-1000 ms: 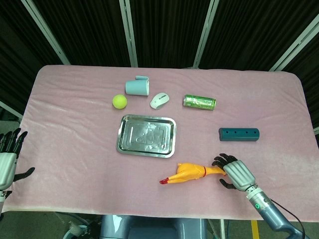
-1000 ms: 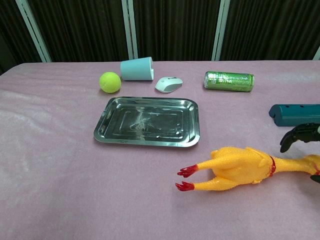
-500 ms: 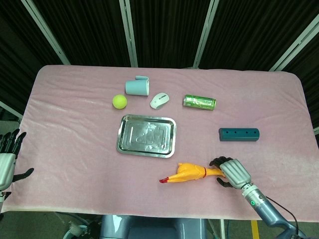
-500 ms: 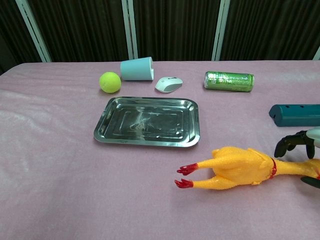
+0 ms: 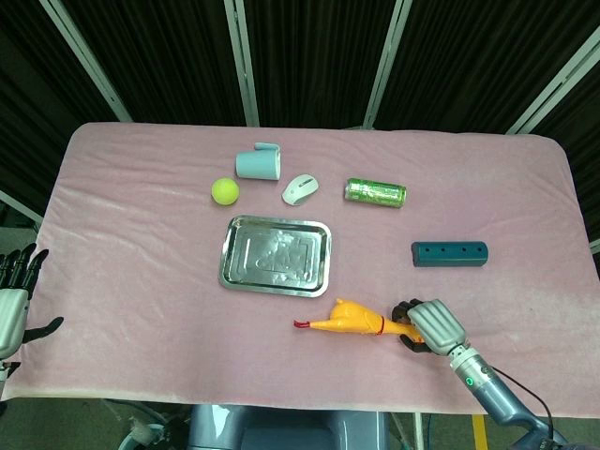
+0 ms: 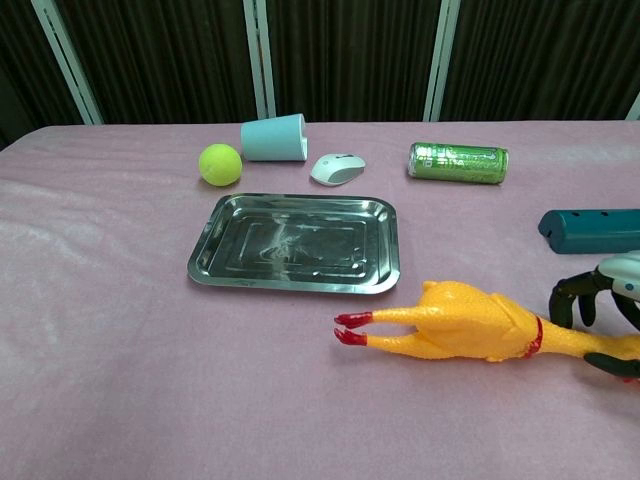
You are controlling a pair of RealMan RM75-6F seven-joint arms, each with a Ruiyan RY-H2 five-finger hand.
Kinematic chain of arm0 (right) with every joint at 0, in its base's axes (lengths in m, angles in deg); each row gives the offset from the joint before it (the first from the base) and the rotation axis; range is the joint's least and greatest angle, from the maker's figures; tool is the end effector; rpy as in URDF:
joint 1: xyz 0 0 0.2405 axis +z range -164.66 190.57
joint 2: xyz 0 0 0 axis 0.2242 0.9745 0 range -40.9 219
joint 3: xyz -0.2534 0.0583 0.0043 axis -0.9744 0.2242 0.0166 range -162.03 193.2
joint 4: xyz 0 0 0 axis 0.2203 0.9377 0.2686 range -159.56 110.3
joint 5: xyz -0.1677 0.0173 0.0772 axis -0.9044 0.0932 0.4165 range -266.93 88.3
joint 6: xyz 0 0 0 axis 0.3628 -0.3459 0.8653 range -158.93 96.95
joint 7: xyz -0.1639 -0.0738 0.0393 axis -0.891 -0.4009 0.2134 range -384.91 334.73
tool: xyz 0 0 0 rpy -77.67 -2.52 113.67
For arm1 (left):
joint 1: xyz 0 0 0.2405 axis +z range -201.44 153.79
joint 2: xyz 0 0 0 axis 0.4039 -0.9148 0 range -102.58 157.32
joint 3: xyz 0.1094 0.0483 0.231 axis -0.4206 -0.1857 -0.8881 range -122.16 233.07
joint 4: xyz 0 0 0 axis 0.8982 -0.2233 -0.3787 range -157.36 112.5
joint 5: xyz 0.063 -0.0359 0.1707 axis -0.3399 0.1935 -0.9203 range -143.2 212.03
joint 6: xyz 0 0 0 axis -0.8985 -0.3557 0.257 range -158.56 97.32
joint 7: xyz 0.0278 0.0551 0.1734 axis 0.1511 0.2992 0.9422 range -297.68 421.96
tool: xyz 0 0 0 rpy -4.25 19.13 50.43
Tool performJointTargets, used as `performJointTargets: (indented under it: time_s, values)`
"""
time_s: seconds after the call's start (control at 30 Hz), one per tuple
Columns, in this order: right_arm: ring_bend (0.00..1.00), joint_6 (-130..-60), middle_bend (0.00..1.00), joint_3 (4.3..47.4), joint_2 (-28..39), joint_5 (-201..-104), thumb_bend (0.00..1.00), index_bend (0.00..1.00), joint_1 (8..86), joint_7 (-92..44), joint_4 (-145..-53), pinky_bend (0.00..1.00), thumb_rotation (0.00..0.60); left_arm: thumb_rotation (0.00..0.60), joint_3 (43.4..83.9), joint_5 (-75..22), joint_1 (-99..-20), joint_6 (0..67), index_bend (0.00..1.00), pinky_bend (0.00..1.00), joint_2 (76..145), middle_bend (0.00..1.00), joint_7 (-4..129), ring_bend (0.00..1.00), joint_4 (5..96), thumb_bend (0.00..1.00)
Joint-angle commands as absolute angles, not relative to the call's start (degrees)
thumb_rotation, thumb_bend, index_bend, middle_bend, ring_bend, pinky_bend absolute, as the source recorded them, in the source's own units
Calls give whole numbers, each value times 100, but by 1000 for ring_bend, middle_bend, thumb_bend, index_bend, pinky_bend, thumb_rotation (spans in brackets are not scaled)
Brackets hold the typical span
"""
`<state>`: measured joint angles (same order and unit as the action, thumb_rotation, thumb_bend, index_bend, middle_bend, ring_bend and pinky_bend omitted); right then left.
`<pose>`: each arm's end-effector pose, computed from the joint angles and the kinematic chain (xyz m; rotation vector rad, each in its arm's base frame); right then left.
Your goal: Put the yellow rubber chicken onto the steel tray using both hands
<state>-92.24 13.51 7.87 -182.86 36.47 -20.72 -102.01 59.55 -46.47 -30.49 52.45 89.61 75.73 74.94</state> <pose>-0.2594 -0.2776 0.0161 1.9714 -1.0211 0.8638 -0.2986 0.2312 0.1890 -1.4051 -0.7988 -0.7434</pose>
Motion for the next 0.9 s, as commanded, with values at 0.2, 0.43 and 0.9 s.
performJointTargets:
  time_s: [0.2,0.43,0.9]
  values:
    - [577,-9637,567,1394,946,-18440,728,673,3637,-1630,-10315,794,600,600,5949,-4670,-3066,5216,0,18,8951,0,7455,0,7450,0]
    - [616,-9805,608,1365,1280,-18520,783,737,3654,-1176,-10571,833,600,600,5928,-4778,-3158,5094,3,18,8922,0,7362,0,7498,0]
    - [639,-9678,634,1176,1980,-18801,826,782,3981,325,-11135,855,600,600,6191,-5271,-4057,4250,78,87,8801,88,7331,48,8226,2]
